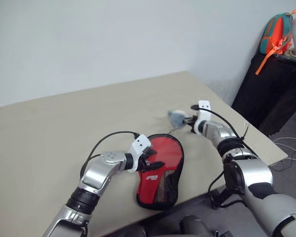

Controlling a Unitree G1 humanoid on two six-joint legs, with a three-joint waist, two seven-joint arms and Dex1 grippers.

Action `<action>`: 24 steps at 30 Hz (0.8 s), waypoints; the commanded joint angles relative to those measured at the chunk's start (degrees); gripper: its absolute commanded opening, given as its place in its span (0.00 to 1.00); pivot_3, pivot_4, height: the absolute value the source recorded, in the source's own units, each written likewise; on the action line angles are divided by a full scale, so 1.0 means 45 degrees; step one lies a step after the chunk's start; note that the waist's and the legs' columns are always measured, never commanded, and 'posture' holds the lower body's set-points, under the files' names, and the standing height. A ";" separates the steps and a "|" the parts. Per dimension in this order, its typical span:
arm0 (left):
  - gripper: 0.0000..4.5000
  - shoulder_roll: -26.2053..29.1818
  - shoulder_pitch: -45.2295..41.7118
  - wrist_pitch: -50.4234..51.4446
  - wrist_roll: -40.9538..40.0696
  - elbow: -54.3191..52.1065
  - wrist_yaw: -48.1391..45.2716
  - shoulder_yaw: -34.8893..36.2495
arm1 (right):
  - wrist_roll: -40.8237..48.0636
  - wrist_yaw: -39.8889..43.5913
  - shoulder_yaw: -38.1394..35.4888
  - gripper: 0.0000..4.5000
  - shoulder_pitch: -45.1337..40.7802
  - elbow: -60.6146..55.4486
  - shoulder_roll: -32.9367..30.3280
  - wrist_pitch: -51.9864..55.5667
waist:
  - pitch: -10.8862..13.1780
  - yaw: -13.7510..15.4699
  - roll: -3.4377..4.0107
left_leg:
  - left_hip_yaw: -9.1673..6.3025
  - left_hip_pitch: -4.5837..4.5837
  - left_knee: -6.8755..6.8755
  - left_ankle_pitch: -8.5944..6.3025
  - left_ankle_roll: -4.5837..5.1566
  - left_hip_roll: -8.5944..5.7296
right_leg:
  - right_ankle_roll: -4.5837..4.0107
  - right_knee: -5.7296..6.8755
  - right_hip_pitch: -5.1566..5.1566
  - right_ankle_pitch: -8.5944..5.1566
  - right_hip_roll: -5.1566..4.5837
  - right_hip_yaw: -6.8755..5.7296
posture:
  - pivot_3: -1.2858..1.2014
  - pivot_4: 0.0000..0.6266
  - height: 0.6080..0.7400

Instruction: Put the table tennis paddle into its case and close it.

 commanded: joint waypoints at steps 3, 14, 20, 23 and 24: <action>0.73 0.0018 0.0416 0.0665 0.0556 0.1396 -0.0008 -0.0842 | 0.1258 0.1442 -0.0319 0.01 0.2870 -0.7216 -0.1990 0.3487 | -0.0006 0.0225 0.0008 | -0.0024 0.0003 0.0001 0.0000 0.0001 -0.0043 | 0.0031 0.0005 0.0013 -0.0022 -0.0013 0.0027 | 0.52 0.00 1.00; 0.73 0.0008 0.0243 0.0773 0.0588 0.1569 -0.0386 -0.1087 | 0.4667 0.4097 -0.1007 0.01 0.8437 -1.5652 -0.5234 0.7133 | 0.0028 0.0360 -0.0049 | 0.0043 0.0032 -0.0002 -0.0013 0.0015 -0.0084 | 0.0081 0.0006 0.0010 -0.0101 -0.0019 0.0150 | 0.52 0.00 1.00; 0.73 0.0029 0.0210 0.1098 0.0574 0.1320 -0.0570 -0.1215 | 0.6162 0.5019 -0.0576 0.01 1.0184 -1.8046 -0.5982 0.7862 | 0.0042 0.0422 -0.0095 | 0.0067 0.0028 -0.0001 -0.0041 0.0042 -0.0086 | 0.0112 0.0003 -0.0001 -0.0123 -0.0018 0.0180 | 0.52 0.00 1.00; 0.73 0.0028 0.0317 0.1315 0.0536 0.1059 -0.0517 -0.1236 | 0.6670 0.5235 -0.0207 0.01 1.1047 -1.9184 -0.6002 0.7934 | 0.0046 0.0432 -0.0107 | 0.0070 0.0031 -0.0002 -0.0046 0.0036 -0.0085 | 0.0113 0.0003 -0.0008 -0.0127 -0.0019 0.0185 | 0.52 0.00 1.00; 0.73 0.0031 0.0347 0.1393 0.0526 0.1002 -0.0491 -0.1233 | 0.6823 0.5275 -0.0113 0.01 1.1267 -1.9468 -0.5995 0.7947 | 0.0046 0.0432 -0.0108 | 0.0071 0.0034 -0.0003 -0.0050 0.0029 -0.0085 | 0.0115 0.0003 -0.0009 -0.0130 -0.0019 0.0185 | 0.52 0.00 1.00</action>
